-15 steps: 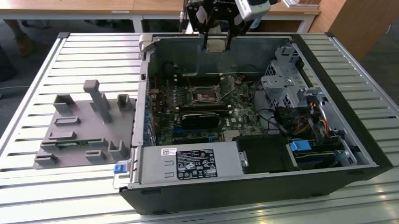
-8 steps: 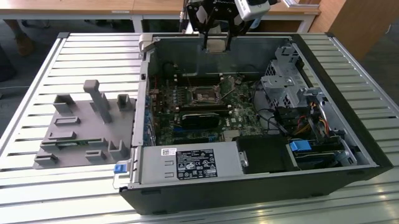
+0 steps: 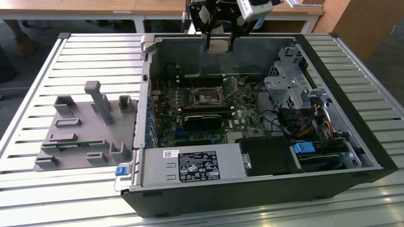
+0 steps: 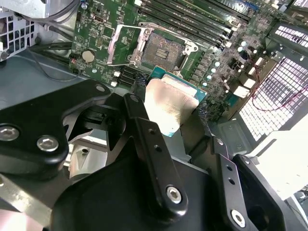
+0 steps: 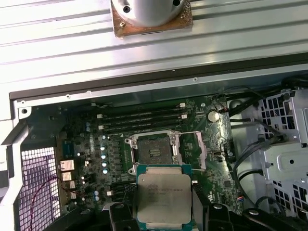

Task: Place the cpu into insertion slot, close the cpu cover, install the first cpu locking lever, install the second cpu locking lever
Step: 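Place the cpu into insertion slot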

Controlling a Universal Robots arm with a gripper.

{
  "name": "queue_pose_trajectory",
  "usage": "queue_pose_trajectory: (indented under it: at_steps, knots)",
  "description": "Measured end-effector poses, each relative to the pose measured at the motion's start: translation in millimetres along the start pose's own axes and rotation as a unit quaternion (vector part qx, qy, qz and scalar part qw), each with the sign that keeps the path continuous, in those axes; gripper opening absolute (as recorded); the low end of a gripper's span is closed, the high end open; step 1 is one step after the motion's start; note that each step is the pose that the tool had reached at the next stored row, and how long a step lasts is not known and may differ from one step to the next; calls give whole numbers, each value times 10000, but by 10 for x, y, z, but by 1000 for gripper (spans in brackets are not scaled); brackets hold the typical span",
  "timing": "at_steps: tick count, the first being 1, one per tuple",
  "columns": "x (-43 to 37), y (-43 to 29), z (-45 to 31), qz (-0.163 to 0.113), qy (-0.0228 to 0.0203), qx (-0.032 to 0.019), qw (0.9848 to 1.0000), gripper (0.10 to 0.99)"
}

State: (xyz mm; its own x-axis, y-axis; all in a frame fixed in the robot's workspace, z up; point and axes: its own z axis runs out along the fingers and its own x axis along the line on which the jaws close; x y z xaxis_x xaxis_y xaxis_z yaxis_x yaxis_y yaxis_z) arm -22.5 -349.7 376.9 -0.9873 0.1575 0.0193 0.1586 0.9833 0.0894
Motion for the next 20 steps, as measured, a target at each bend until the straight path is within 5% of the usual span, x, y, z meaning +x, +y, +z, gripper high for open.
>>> queue_pose_trajectory:
  at_steps: [20]
  knots:
    - [0, 0, 0, 254, -23, -5, 9997, 541]
